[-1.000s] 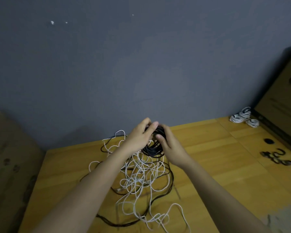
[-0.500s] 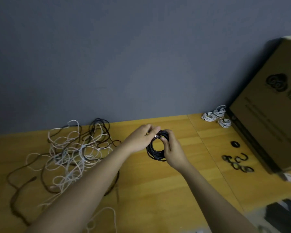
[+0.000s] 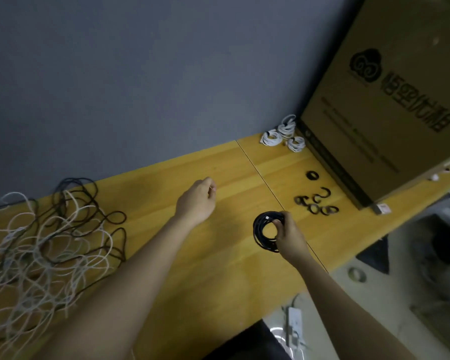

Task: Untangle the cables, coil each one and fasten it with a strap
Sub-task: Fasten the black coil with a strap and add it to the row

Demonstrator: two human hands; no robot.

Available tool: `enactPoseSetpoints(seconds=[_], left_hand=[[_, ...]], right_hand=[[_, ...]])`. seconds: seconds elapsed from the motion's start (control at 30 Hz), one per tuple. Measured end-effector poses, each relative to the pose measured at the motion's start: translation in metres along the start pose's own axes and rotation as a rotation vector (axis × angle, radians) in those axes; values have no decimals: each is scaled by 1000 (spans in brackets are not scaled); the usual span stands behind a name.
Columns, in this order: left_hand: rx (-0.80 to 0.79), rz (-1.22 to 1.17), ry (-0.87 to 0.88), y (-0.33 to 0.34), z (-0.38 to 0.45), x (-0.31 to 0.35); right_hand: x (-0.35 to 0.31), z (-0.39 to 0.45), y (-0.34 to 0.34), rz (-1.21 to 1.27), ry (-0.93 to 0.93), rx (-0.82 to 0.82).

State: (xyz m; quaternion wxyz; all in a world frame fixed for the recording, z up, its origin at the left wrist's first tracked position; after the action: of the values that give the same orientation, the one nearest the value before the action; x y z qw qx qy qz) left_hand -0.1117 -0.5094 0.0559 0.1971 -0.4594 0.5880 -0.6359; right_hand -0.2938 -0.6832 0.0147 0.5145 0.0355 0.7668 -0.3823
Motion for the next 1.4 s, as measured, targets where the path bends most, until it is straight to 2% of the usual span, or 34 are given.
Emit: enactPoseSetpoints(seconds=[0.27, 0.6, 0.87, 1.1, 1.23, 1.4], left_hand=[[-159, 23, -28, 61, 40, 53], [-275, 28, -163, 166, 117, 154], [-345, 38, -141, 206, 154, 227], [-399, 80, -185, 230, 148, 245], [-351, 62, -200, 236, 148, 250], [-348, -14, -64, 244, 154, 268]], right_hand=[[72, 42, -60, -33, 147, -13], [148, 157, -140, -147, 38, -316], [162, 235, -199, -126, -53, -306], [172, 240, -199, -130, -101, -324], [184, 227, -200, -100, -68, -330], [199, 219, -210, -98, -50, -316]])
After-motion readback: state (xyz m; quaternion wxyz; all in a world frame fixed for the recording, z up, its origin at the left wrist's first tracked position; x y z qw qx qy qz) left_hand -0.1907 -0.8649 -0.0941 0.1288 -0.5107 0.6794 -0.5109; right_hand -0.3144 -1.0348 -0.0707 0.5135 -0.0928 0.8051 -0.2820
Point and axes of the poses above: each hand's wrist, its own z-axis towards the middle knuckle, its own y-axis out of the palm, x = y × z, the point moved 2 cm from there along z, towards the middle knuckle, and after that the axes turned 15 degrees about z, right-handed, at the moved point
